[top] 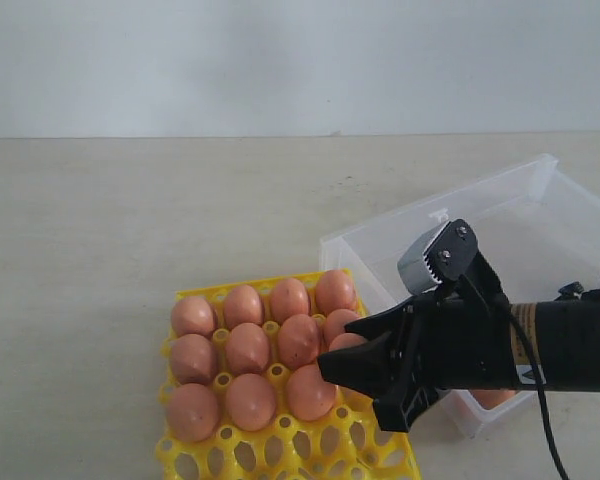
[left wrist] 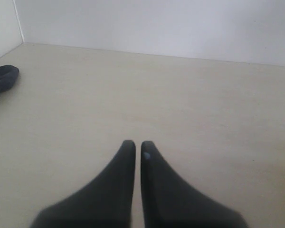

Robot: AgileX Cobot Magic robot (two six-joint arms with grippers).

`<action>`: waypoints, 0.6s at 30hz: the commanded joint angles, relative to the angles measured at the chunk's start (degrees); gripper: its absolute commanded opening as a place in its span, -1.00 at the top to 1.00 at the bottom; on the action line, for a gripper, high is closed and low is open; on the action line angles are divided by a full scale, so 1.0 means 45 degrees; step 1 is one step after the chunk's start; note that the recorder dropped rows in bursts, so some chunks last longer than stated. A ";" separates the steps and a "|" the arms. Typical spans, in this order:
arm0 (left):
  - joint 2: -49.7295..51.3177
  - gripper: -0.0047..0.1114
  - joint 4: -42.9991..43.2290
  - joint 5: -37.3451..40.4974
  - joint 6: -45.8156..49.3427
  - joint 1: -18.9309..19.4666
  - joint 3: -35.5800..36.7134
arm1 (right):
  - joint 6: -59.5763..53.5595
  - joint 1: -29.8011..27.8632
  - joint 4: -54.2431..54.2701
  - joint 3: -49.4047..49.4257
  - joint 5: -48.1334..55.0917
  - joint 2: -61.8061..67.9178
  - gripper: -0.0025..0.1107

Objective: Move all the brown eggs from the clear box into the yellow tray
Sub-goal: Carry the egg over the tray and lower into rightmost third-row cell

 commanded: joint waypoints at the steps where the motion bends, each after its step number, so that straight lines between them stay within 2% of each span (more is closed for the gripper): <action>1: -0.0039 0.85 -0.0001 -0.0036 0.0054 -0.0042 0.0051 | 0.0024 0.0020 -0.0021 0.0016 -0.0179 -0.0028 0.29; 4: -0.0039 0.85 -0.0001 -0.0036 0.0054 -0.0042 0.0051 | 0.0099 0.0020 -0.0021 0.0016 -0.0179 -0.0028 0.28; 10: -0.0039 0.85 -0.0001 -0.0036 0.0054 -0.0042 0.0051 | 0.0131 0.0020 -0.0021 0.0016 -0.0152 -0.0028 0.00; 18: -0.0039 0.85 -0.0001 -0.0036 0.0054 -0.0042 0.0051 | 0.0131 0.0020 -0.0021 0.0016 -0.0177 -0.0028 0.00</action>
